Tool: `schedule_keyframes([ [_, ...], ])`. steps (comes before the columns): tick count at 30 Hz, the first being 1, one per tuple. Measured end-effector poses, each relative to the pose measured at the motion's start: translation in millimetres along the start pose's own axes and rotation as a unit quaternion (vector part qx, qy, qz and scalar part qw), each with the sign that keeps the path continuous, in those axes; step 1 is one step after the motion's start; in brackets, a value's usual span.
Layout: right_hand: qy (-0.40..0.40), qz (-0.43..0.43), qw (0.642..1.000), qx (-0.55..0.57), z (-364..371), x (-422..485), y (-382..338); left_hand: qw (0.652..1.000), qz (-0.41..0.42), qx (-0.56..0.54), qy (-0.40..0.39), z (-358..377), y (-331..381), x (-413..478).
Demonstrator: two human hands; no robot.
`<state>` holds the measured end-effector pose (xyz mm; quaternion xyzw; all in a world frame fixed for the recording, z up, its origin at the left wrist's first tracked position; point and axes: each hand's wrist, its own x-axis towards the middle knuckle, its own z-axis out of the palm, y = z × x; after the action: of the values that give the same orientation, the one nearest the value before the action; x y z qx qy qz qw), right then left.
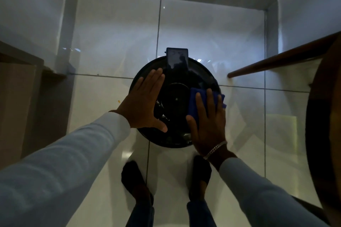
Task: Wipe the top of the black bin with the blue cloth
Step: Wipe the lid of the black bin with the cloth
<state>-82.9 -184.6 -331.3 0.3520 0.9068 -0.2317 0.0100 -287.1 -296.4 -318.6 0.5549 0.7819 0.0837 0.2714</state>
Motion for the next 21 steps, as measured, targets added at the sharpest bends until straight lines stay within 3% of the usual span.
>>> schedule_keyframes([
  [5,-0.003,-0.026,0.997,-0.066,-5,39,-5,1.000,0.005,0.012,-0.002,1,0,2],
  [9,0.018,-0.040,0.997,-0.066,-2,60,-8,1.000,0.002,0.009,-0.001,1,1,1],
  [16,0.019,-0.031,0.998,-0.046,15,6,-5,1.000,0.001,0.010,-0.006,0,2,2],
  [21,0.028,-0.035,0.997,-0.063,4,50,-7,1.000,-0.004,0.020,-0.007,3,3,5],
])
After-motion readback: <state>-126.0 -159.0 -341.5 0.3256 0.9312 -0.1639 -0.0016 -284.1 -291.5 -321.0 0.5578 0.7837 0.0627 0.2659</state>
